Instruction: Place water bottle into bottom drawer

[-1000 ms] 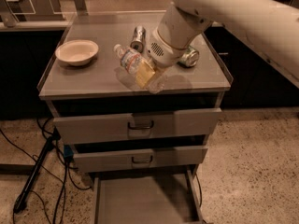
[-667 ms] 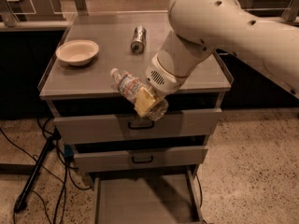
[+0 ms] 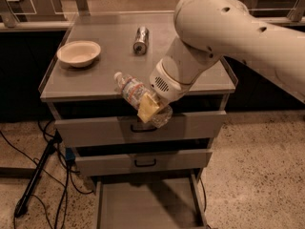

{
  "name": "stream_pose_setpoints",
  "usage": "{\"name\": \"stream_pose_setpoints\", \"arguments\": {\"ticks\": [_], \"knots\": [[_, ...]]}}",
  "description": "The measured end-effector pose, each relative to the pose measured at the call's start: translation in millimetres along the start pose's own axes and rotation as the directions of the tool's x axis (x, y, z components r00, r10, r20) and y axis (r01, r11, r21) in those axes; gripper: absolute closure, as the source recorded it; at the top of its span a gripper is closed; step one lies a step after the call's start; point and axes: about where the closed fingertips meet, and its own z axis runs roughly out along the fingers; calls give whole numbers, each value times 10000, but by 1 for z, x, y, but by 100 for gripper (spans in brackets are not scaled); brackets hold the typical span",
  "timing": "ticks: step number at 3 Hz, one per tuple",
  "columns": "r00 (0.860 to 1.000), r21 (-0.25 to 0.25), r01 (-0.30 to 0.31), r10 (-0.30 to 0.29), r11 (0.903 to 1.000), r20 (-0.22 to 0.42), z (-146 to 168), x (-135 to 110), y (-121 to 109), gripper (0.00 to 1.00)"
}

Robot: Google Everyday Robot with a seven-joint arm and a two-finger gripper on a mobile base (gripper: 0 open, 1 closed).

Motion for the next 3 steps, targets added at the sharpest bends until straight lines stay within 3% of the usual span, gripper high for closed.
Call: {"name": "stream_pose_setpoints", "arguments": {"ticks": [2,3], "knots": [[9987,-489,-280,259,9984,-431,33,36,35,100],[9971,-1083,-277,197,9937,-735,52,47,49,100]]}}
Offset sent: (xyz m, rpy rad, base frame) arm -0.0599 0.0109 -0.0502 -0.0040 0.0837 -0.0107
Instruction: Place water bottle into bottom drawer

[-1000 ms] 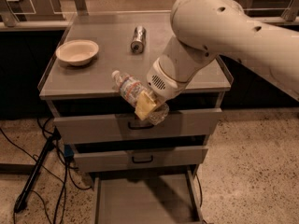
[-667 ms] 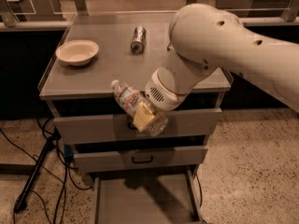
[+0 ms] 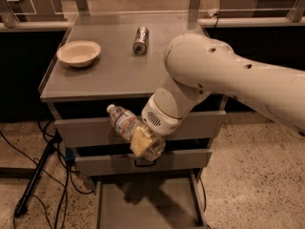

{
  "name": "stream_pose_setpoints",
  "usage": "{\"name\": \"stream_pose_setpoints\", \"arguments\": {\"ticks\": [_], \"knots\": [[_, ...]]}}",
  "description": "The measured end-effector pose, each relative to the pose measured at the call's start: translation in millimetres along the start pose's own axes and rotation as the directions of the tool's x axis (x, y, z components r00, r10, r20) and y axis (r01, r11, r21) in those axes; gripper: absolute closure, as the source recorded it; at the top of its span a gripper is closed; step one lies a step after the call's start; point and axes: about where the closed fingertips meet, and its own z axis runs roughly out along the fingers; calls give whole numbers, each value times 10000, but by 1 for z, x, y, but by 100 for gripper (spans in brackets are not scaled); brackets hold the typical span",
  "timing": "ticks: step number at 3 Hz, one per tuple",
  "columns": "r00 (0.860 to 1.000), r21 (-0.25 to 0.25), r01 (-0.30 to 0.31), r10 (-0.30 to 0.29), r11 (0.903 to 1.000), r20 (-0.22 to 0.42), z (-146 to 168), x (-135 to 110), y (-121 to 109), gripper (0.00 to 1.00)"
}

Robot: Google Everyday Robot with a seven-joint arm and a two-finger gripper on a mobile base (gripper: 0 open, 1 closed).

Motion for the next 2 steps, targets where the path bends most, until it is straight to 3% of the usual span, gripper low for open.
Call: {"name": "stream_pose_setpoints", "arguments": {"ticks": [2], "knots": [[9998,-463,-197,195,9987,-46,23,10,14,100]]}}
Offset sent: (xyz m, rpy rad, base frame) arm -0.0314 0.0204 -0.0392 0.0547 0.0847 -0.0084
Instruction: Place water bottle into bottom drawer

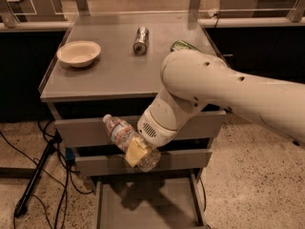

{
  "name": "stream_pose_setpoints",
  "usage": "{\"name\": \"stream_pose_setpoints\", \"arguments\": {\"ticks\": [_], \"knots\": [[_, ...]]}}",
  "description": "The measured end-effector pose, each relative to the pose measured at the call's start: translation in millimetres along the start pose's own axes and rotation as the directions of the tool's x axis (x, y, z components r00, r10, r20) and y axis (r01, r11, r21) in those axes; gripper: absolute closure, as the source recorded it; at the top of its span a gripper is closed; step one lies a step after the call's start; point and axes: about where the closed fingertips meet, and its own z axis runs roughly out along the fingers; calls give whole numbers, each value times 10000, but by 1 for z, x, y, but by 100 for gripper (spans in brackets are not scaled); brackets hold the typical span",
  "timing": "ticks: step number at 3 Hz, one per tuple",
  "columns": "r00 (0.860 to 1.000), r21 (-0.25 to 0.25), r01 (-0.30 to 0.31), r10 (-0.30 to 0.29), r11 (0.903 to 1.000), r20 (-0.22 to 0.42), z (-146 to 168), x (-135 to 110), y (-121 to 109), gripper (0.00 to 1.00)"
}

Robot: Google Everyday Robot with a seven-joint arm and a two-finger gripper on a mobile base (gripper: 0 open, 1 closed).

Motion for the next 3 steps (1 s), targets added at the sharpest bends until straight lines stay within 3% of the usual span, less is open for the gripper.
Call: {"name": "stream_pose_setpoints", "arguments": {"ticks": [2,3], "knots": [[9964,-604,-695,664,9958,-533,61,25,-1,100],[9956,-769,-770,725,9941,-600,69,27,2,100]]}}
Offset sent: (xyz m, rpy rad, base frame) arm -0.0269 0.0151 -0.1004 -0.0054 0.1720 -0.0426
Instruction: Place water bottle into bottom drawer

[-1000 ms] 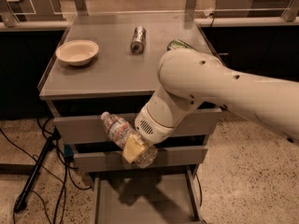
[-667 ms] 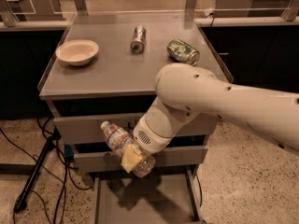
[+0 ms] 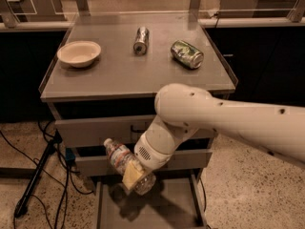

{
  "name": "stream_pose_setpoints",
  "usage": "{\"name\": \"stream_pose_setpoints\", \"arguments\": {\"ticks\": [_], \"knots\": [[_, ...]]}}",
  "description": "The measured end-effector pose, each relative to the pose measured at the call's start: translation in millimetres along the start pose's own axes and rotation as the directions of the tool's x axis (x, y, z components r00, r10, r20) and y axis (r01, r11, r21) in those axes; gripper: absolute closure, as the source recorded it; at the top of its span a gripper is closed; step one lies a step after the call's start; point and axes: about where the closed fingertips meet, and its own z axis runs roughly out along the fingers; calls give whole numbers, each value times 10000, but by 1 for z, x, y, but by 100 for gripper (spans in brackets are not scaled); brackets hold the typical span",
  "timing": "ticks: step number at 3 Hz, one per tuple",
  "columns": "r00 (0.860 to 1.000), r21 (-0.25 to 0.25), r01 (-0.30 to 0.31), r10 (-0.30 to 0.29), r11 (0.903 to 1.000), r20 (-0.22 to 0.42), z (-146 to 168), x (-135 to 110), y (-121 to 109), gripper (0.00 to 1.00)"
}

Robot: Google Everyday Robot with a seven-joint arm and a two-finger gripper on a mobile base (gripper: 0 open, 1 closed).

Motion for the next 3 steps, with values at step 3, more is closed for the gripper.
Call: {"name": "stream_pose_setpoints", "arguments": {"ticks": [3], "knots": [[9889,-1597,-1125,949,9807,-1141,111,38,-4,100]]}}
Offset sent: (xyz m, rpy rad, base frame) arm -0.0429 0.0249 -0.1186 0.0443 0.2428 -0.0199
